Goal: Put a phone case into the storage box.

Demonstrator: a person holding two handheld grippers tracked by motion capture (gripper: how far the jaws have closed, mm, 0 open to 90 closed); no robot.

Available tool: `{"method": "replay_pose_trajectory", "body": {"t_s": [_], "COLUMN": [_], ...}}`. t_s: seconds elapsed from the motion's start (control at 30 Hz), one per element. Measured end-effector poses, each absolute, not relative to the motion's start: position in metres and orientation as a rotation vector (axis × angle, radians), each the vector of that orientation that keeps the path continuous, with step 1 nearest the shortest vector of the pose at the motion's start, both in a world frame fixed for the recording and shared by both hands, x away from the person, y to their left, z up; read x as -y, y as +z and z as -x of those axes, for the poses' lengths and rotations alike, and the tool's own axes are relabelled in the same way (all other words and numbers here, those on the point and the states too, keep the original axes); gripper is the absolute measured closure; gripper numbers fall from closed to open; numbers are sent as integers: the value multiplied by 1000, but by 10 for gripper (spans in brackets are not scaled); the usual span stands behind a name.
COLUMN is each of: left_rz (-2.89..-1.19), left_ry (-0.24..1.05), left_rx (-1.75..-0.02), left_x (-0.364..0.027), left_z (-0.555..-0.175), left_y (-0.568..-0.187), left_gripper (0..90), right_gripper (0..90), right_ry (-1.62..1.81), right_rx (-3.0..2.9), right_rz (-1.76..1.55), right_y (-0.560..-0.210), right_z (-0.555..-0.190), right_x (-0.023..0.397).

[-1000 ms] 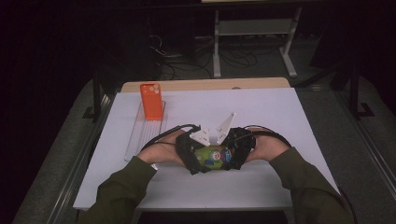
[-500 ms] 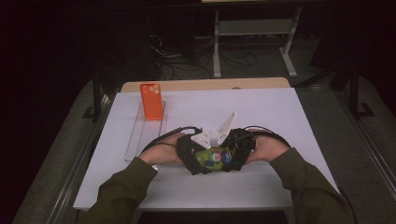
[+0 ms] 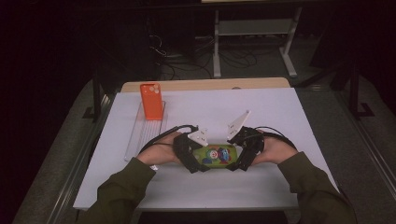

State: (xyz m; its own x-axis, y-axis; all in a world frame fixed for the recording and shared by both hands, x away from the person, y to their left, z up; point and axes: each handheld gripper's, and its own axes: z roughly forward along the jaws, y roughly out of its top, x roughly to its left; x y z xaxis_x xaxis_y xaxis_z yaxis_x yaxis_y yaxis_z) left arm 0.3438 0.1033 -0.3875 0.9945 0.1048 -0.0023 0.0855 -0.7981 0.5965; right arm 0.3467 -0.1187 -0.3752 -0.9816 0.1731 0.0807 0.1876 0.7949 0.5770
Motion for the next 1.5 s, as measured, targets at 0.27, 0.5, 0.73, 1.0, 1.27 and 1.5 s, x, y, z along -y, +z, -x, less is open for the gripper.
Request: {"method": "replay_pose_trajectory", "body": {"t_s": [0.27, 0.5, 0.73, 1.0, 1.27, 1.5], "left_rz": [-2466, -2445, -2395, -2399, -2405, -2413], "left_ry": [122, 192, 224, 228, 226, 224], "left_rx": [-339, -470, -584, -592, -584, -563], "left_x": [-111, -113, -113, -115, -115, -116], "left_z": [-347, -352, -355, -357, -357, -358], "left_y": [-390, -389, -392, -392, -393, -393], "left_gripper": [154, 154, 153, 153, 153, 153], "right_gripper": [0, 0, 0, 0, 0, 0], "right_ry": [-1114, -1213, -1240, -1313, -1297, -1320], "right_rx": [2937, 2889, 2832, 2915, 3133, 3358], "right_rz": [589, 943, 1159, 1123, 1002, 825], "right_y": [-383, -392, -401, -410, -410, -409], "right_z": [-345, -341, -337, -332, -322, -315], "right_x": [144, 155, 154, 148, 134, 128]}}
